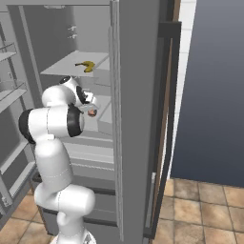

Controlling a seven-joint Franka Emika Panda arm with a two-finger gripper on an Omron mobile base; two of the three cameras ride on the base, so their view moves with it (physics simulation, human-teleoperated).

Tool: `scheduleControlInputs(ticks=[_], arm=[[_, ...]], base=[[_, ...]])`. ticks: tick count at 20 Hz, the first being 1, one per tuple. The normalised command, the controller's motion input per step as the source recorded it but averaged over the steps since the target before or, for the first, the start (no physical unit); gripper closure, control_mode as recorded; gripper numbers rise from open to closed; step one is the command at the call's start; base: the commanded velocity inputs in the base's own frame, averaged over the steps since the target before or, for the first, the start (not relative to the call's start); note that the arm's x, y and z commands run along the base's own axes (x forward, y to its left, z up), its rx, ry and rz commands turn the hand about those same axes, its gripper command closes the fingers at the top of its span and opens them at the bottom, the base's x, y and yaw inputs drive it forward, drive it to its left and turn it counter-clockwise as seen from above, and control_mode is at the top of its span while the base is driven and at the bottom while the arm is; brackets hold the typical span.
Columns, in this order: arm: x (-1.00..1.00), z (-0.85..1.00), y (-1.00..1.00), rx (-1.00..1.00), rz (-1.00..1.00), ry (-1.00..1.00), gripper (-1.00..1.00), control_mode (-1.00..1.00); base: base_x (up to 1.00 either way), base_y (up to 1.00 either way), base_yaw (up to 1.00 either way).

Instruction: Pick the banana and tangerine from the fridge and place them inside the tupperware on the counter.

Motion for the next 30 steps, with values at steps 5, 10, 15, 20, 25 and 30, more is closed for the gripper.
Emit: scheduleControlInputs(ticks=[5,10,15,20,25,30], arm=[[0.26,-0.14,0.03,0.0,0.0,-0.09,-1.0,-1.0],[0.31,-0.14,0.0,0.0,0.0,-0.03,-1.0,-1.0],[0.26,-0.21,0.0,0.0,0.0,-0.01,-1.0,-1.0],[0.28,-0.08,0.0,0.0,0.0,0.0,-1.0,-1.0],[0.23,-0.09,0.0,0.0,0.0,0.0,-1.0,-1.0],[0.08,-0.15,0.0,0.0,0.0,0.0,-1.0,-1.0]], base=[[0.0,0.0,0.0],[0.0,0.0,0.0],[0.0,0.0,0.0],[0.0,0.0,0.0],[0.0,0.0,0.0],[0.0,0.0,0.0]])
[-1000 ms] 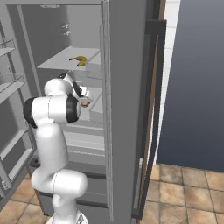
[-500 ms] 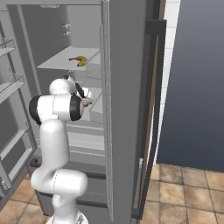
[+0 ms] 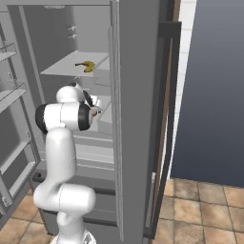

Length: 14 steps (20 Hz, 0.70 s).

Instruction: Pick the banana and tangerine from the fridge and place them inside the tupperware on the counter.

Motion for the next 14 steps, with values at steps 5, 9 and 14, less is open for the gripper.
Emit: scheduleControlInputs(ticks=[5,9,14], arm=[[0.03,-0.14,0.0,0.05,0.0,0.0,-1.0,-1.0],[0.0,-0.22,0.0,0.05,0.0,0.0,-1.0,-1.0],[0.0,-0.24,0.0,0.06,0.0,0.0,1.0,-1.0]], base=[[0.0,0.0,0.0],[0.0,0.0,0.0],[0.0,0.0,0.0]])
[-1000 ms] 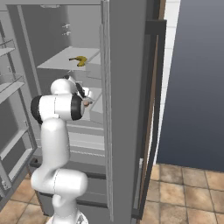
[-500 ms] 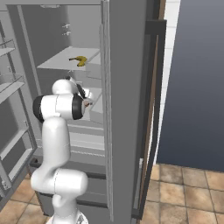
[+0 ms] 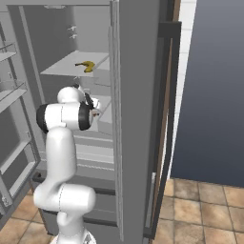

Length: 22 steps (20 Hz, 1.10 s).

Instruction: Pick the banana and tangerine from the fridge and place them inside the tupperware on the counter.

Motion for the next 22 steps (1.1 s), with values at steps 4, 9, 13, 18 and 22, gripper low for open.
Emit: scheduleControlInputs(ticks=[4,9,13,18,22], arm=[[0.0,-0.15,0.0,0.01,0.0,0.0,1.0,-1.0],[-0.26,-0.09,-0.01,0.02,-0.13,-0.06,1.0,-1.0],[-0.84,0.0,-0.04,0.12,-0.02,-0.32,1.0,-1.0],[-0.98,0.04,-0.15,0.25,0.0,-0.18,1.0,-1.0],[-0.91,0.3,-0.26,0.23,0.0,-0.02,1.0,-1.0]], base=[[0.0,0.0,0.0],[0.0,0.0,0.0],[0.0,0.0,0.0],[0.0,0.0,0.0],[0.0,0.0,0.0]])
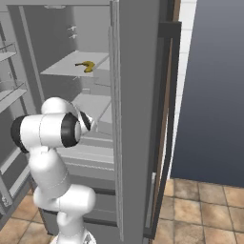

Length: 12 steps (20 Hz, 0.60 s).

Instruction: Pick the banana and tangerine from the fridge and place them inside the tupperware on the counter.

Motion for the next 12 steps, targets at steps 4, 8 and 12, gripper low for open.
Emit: scheduleControlInputs(ticks=[4,8,12], arm=[[-0.63,0.69,-0.25,0.09,0.0,0.0,1.0,-1.0],[-0.39,0.95,-0.16,0.0,0.0,0.0,1.0,-1.0],[-0.2,0.94,-0.01,0.0,0.0,0.0,1.0,-1.0]], base=[[0.0,0.0,0.0],[0.0,0.0,0.0],[0.0,0.0,0.0]])
